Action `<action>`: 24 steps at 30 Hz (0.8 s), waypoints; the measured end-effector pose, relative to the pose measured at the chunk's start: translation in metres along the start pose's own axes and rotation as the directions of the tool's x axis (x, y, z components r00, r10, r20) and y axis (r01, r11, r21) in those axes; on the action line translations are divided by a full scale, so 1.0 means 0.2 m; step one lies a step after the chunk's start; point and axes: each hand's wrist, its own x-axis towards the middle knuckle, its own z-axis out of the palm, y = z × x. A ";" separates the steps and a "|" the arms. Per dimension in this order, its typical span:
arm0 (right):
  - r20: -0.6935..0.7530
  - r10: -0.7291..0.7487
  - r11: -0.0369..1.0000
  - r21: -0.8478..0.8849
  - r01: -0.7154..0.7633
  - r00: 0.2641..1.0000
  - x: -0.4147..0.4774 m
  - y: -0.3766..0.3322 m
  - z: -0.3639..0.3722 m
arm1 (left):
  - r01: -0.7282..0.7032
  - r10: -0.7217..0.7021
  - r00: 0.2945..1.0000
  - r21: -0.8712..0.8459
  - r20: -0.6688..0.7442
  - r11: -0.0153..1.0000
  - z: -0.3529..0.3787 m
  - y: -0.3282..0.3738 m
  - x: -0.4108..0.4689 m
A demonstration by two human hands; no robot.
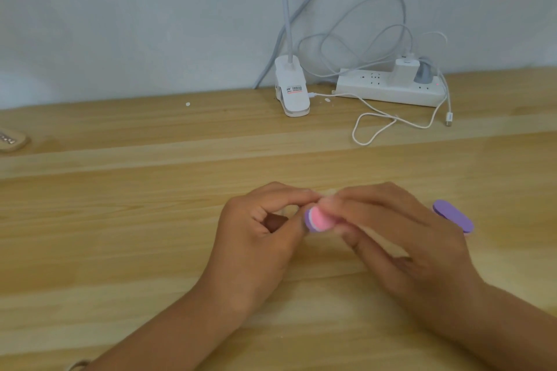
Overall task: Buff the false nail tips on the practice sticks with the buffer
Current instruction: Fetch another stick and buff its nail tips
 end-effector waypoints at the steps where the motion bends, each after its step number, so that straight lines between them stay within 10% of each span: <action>1: -0.019 0.038 0.999 0.009 -0.037 0.999 0.00 0.01 -0.01 | 0.007 -0.007 1.000 0.003 -0.011 1.000 0.00 0.00 0.00; 12: 0.003 -0.013 0.997 -0.077 0.013 1.000 -0.01 -0.01 -0.01 | -0.041 0.053 0.995 0.136 -0.081 0.990 0.03 0.02 -0.01; 15: 0.330 -0.110 0.987 0.144 0.065 0.937 -0.01 -0.07 -0.09 | -0.023 0.042 0.993 0.162 -0.112 0.986 0.02 0.02 -0.01; 19: 0.507 -0.239 0.902 -0.199 0.382 0.828 -0.09 -0.20 0.04 | -0.018 0.038 0.991 0.156 -0.126 0.988 0.01 0.02 0.00; 24: 0.460 -0.113 0.988 -0.045 0.150 0.881 -0.09 -0.14 0.04 | -0.020 0.034 0.993 0.129 -0.111 0.991 0.01 0.01 -0.01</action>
